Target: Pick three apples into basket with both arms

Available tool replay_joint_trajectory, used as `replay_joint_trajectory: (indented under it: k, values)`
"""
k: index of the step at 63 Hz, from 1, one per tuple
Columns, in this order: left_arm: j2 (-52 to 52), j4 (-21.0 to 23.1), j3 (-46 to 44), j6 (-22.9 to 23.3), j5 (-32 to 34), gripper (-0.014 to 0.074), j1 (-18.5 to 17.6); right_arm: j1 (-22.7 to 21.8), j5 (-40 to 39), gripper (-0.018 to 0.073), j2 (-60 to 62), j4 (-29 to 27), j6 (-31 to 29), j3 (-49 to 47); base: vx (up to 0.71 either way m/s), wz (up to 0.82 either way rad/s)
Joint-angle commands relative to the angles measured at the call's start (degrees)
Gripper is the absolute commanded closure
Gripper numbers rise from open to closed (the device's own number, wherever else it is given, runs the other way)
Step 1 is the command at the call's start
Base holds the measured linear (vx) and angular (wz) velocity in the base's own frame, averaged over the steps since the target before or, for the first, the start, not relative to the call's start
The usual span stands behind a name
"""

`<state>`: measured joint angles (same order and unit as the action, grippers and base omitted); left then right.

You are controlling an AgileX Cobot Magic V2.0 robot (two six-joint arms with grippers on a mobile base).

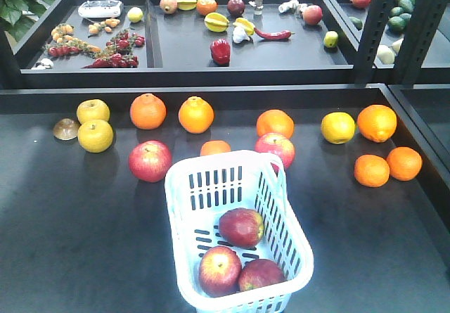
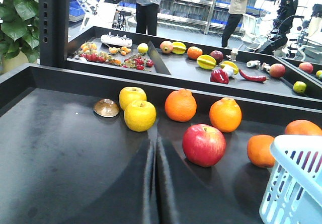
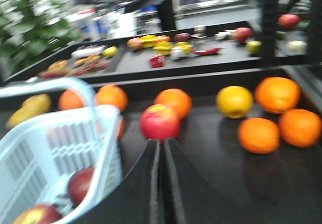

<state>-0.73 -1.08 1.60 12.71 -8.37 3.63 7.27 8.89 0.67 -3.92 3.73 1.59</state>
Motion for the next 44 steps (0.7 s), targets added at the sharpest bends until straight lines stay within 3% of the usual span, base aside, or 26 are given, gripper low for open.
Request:
replay_joint_trajectory:
  k: [1,14,23,30,44]
  values:
    - [-0.73,0.31,-1.45,-0.13,4.62,0.0603,-0.28,-4.33,-4.32,0.0564,0.71,0.34,2.11,0.84,0.0,0.0]
    - [-0.73,0.31,-1.45,-0.13,4.62,0.0603,-0.28,-6.92,-4.73,0.0564,0.76,6.47,1.86,0.84,0.0,0.0]
    - [-0.73,0.31,-1.45,-0.13,4.62,0.0603,-0.28,-10.99,-5.61,0.0564,0.7,9.47,3.8,0.84,0.0,0.0]
    - [-0.73,0.31,-1.45,-0.19,4.62,0.0603,-0.28,-13.24,-5.67,0.0564,0.7,9.46,3.87,0.84,0.0,0.0]
    - [-0.73,0.31,-1.45,-0.19,4.62,0.0603,-0.28,-13.17,-5.83,0.0564,0.7,9.3,5.53,0.84,0.0,0.0]
